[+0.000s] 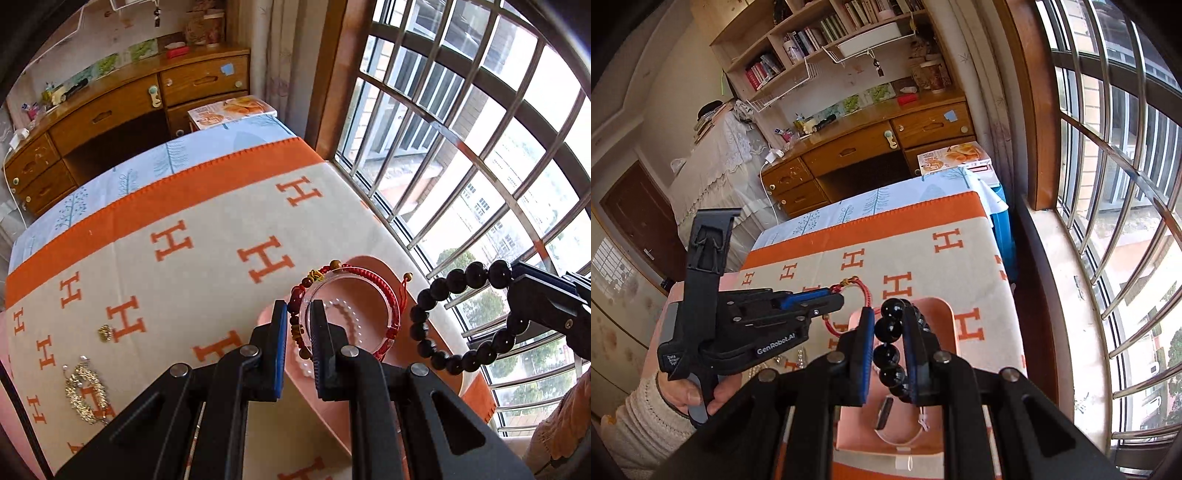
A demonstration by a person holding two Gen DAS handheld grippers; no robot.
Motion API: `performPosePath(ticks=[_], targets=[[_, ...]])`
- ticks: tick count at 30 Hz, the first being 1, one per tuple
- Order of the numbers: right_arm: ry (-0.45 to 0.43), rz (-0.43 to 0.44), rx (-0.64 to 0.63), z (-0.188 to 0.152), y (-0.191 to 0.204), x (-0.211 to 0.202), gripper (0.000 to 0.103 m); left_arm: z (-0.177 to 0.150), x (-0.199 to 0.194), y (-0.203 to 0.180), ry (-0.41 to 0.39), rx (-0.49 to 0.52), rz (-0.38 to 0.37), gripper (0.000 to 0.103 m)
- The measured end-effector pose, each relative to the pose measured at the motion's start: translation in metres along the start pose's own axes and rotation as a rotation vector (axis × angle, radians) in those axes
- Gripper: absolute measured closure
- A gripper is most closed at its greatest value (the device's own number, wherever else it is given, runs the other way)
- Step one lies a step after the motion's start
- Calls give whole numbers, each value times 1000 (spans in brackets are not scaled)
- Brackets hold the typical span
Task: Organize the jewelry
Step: 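Drop the red bracelet into the tray with the left tool while the right tool carries the black beads over, then lower the black bead bracelet into the tray and open the right tool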
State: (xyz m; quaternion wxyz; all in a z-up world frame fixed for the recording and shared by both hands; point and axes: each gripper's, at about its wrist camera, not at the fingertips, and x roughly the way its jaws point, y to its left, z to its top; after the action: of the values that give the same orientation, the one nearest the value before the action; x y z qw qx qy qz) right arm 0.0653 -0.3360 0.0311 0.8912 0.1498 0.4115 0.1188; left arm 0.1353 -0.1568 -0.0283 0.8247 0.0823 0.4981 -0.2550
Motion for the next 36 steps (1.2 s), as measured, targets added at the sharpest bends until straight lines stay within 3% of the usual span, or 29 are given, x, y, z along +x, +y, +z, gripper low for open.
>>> performPosePath(ticks=[7,13,17,22,24,28,32,33,36], targets=[[3,16,17,-15,-14,-4,88,-20,34,-16,75,8,37,93],[-7,35,16,-15,-15,-1,88,-27,43,-17,83,34,40,92],[-6,40,10,-13,-14,5,88,-30,37,-13,69,33,40,78],[8,47,-9,-8,-6,18,88,-38,14,1,26,2,23,74],[21,54,-14,-6,-2,26,88,-43,1,8,-7,-15,48,53],[39,87,-17,0,6,40,88,-56,-27,24,-77,-41,92,50],[64,97,-34,2,11,54,88,-71,-43,47,-98,-97,111,50],[88,74,-49,1,11,61,88,-75,-45,52,-101,-109,125,50],[148,-108,-97,-7,11,86,86,-87,-50,68,-95,-142,158,50]])
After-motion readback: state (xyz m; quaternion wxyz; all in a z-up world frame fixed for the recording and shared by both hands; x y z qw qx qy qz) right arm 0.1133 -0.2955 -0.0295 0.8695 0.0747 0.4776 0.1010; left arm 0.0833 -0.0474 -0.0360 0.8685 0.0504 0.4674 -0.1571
